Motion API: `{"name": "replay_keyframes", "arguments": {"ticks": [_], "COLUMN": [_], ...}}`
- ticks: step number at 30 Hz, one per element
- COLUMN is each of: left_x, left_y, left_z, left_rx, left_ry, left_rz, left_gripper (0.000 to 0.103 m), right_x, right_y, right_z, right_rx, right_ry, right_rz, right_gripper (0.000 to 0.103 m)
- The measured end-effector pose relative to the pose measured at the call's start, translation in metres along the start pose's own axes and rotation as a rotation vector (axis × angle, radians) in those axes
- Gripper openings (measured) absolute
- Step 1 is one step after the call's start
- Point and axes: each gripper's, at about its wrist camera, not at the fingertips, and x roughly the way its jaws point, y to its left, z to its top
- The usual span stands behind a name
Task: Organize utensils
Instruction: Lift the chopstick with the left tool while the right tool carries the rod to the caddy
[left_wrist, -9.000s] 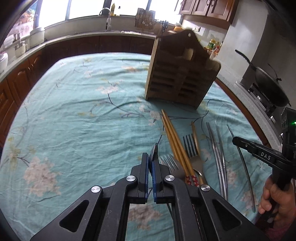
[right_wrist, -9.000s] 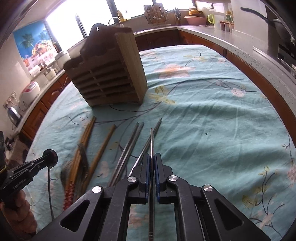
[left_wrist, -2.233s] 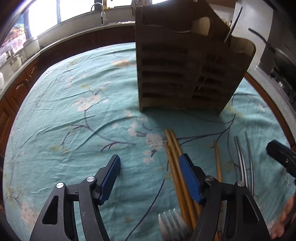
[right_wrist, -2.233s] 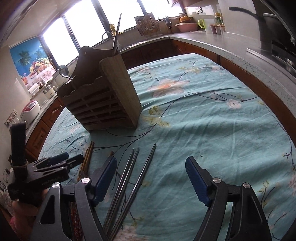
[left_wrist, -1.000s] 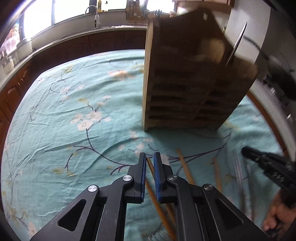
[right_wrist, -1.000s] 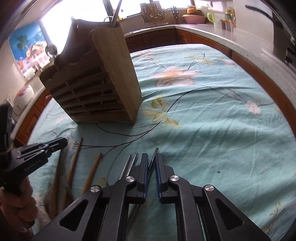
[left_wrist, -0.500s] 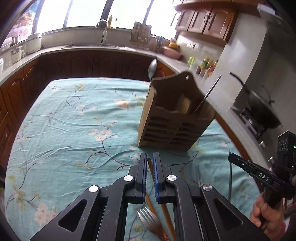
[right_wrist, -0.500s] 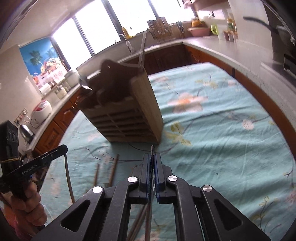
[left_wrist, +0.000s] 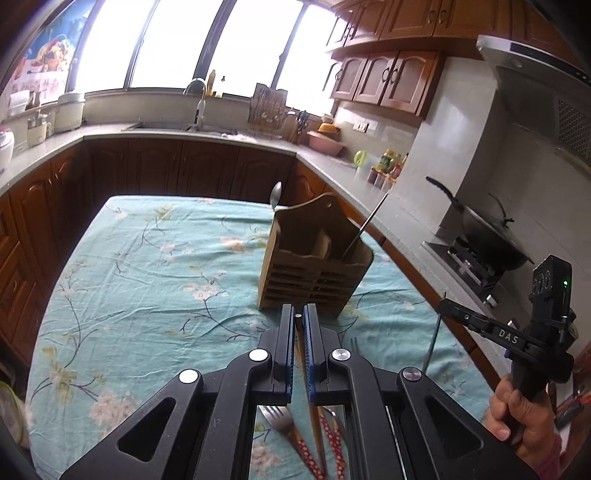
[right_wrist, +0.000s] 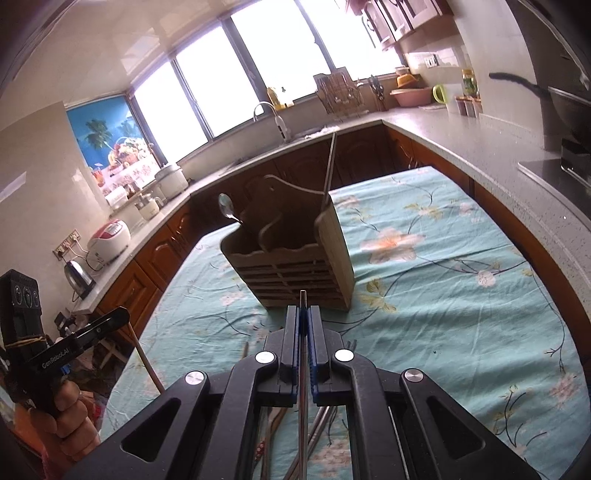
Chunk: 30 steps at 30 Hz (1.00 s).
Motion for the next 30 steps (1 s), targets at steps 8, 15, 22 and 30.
{"name": "replay_keyframes", "arguments": {"ticks": [8, 15, 22, 30], "left_x": [-0.030, -0.043, -0.046, -0.048], "left_y": [-0.007, -0.008, -0.007, -0.004], "left_z": [-0.002, 0.002, 0.010, 0.028], "left_rx": [0.015, 0.018, 0.009, -0.006], "left_ry": [-0.061, -0.103, -0.144, -0.226], "left_rz": [-0.008, -0.014, -0.016, -0.015], "left_gripper": [0.002, 0.002, 0.002, 0.002], "right_x": [-0.024, -0.033, -0.038, -0.041], "right_y": [0.010, 0.013, 0.016, 0.019], "right_z": [0.008, 0.015, 0.024, 0.046], "right_rx": [-0.015, -0.021, -0.031, -0.050], "right_ry": [-0.060, -0.096, -0.131, -0.187], "right_rz": [0.021, 0.031, 0.033, 0.031], "right_gripper": [0.004, 0.004, 0.004, 0.004]}}
